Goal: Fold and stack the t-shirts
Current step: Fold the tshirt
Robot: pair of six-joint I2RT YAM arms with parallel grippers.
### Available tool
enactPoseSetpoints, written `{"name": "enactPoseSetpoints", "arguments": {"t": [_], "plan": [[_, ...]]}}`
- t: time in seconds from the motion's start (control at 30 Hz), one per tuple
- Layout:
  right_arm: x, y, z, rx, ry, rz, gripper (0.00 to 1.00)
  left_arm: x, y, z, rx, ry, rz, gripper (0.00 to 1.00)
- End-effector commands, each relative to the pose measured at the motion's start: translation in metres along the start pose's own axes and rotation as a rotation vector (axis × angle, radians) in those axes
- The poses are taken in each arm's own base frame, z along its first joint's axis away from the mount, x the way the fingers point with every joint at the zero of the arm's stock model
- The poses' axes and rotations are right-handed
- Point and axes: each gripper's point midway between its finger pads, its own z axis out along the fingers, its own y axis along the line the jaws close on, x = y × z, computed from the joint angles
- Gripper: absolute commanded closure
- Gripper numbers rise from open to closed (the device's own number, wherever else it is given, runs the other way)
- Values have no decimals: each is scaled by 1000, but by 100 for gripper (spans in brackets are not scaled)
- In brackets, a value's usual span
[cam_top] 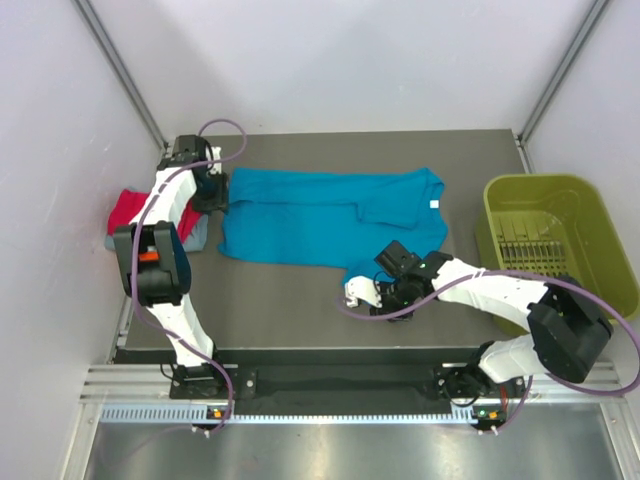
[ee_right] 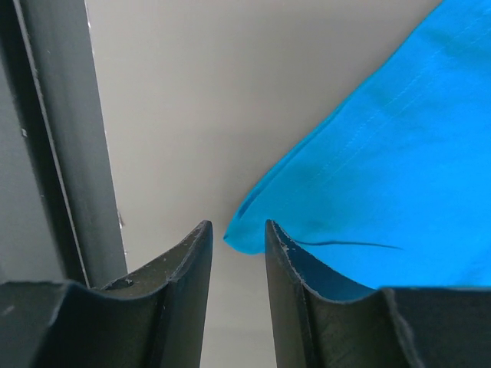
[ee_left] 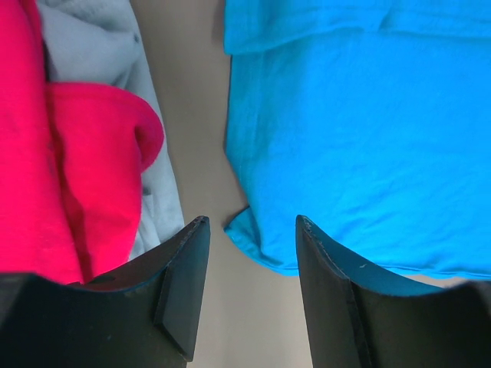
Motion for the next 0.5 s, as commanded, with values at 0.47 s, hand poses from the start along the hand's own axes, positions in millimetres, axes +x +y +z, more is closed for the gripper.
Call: {"name": "enactPoseSetpoints", "arguments": {"t": [0.47], "plan": [[23, -4, 17, 85, 75, -112, 66, -14, 1, -12, 34, -39, -80, 47]]}}
